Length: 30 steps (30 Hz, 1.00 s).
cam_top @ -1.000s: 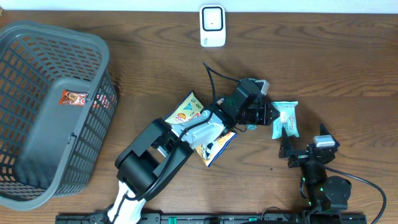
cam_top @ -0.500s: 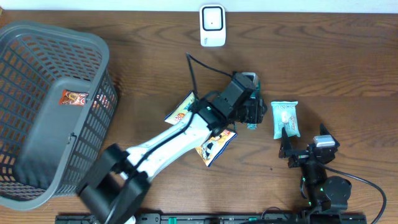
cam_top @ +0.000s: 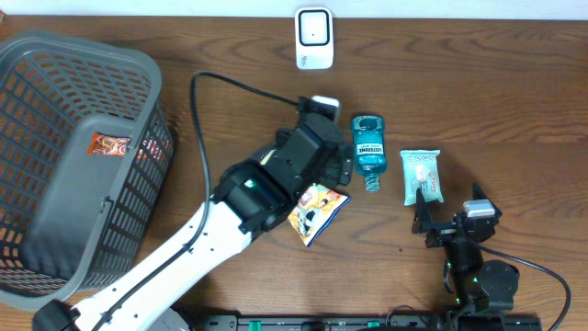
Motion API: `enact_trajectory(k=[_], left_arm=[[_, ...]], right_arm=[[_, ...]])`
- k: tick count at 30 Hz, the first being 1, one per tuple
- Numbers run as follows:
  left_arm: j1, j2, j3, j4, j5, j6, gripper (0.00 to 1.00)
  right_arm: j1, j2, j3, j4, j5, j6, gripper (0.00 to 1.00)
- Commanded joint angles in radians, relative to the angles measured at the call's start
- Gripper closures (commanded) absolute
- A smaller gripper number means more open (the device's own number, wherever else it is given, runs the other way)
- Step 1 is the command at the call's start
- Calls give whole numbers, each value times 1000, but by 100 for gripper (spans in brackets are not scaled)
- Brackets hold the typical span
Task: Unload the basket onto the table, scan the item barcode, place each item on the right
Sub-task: 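Reach the left gripper into the basket and grasp the red Top bar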
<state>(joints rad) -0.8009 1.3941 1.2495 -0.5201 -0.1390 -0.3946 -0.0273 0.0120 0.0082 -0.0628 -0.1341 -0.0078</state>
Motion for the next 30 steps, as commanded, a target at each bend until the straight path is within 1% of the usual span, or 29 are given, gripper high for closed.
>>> enact_trajectory(k=[1, 6, 8, 9, 13, 15, 17, 20, 22, 24, 30], left_arm=[[58, -51, 9, -42, -87, 78, 1], [233, -145, 45, -89, -86, 97, 2], [323, -179, 79, -117, -86, 130, 2], [406, -201, 111, -150, -87, 133, 2], [623, -229, 179, -228, -86, 124, 2], [746, -233, 189, -253, -85, 79, 2], [871, -231, 189, -292, -79, 2, 2], [1076, -196, 183, -386, -63, -215, 2], [1147, -169, 174, -393, -15, -253, 2], [1213, -113, 166, -401, 43, -255, 2], [1227, 78, 166, -398, 64, -255, 2]], right_arm=[[16, -6, -3, -2, 5, 10, 1], [16, -6, -3, -2, 5, 10, 1], [16, -6, -3, -2, 5, 10, 1], [16, -6, -3, -2, 5, 10, 1], [16, -6, -3, -2, 5, 10, 1], [16, -6, -3, -2, 5, 10, 1], [16, -6, -3, -2, 5, 10, 1], [16, -6, -3, -2, 5, 10, 1], [16, -6, -3, -2, 5, 10, 1], [16, -6, -3, -2, 5, 10, 1], [16, -6, -3, -2, 5, 10, 1]])
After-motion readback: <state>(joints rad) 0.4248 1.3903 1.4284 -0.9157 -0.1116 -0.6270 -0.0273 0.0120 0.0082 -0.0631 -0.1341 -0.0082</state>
